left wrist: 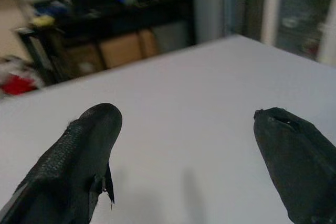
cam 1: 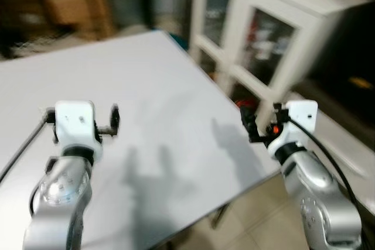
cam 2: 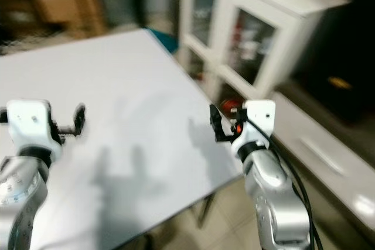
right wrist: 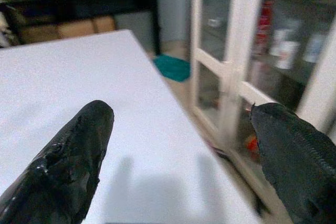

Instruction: Setting the table

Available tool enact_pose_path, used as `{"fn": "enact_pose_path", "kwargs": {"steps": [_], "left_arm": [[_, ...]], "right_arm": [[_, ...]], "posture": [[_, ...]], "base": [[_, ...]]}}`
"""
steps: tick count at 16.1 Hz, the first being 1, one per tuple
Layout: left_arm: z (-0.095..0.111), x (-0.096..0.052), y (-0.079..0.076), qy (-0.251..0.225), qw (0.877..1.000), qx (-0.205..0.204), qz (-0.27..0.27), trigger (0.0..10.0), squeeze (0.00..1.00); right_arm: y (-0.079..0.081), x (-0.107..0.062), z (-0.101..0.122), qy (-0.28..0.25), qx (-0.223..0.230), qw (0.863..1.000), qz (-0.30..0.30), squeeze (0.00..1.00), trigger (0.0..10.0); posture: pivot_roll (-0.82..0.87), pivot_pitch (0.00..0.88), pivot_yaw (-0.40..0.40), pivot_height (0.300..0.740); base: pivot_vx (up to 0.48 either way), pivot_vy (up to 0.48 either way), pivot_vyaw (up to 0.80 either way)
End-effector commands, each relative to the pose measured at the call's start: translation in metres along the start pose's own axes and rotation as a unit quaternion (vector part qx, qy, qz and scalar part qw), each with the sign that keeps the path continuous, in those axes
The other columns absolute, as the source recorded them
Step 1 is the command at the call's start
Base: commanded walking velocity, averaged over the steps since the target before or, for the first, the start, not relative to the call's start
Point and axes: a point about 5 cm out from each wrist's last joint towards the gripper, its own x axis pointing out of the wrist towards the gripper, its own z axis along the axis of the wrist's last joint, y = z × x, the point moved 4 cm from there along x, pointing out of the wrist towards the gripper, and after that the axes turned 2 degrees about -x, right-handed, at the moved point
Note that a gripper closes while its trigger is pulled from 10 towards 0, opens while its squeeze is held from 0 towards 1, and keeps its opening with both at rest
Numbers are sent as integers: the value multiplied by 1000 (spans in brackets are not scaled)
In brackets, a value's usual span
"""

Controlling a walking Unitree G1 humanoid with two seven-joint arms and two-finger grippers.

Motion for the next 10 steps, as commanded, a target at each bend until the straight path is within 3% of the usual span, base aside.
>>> {"fn": "enact_pose_path", "kwargs": {"steps": [1,3,7,8,9,10], "left_arm": [[1,4,-2,-5,1000,-21,-4,10000,1000],[4,9,-6,-15,1000,-20,-13,10000,1000],[-15,8,-16,19,998,-42,-44,10000,1000],[-17,6,-20,24,997,-49,-61,10000,557],[-23,3,-25,34,996,-44,-67,10000,0],[-27,-2,-31,43,996,-22,-78,10000,0]], "right_arm": [[-3,-4,1,-4,-7,1000,-8,1000,10000],[-6,-8,2,-6,-2,1000,-12,1000,10000],[-4,-12,-7,23,-20,1000,-7,1000,10000],[0,-11,-5,22,-20,1000,1,1000,10000],[1,-10,-6,27,-37,999,12,1000,10000],[-3,-8,-7,28,-43,999,11,1000,10000]], "posture": [[-7,0,57,740],[-13,0,67,740],[-56,0,102,740],[-55,0,95,740],[-45,0,77,740],[-27,0,55,740]], "base": [[0,0,800],[0,0,800],[0,0,800],[0,0,800],[0,0,800],[0,0,800]]}}
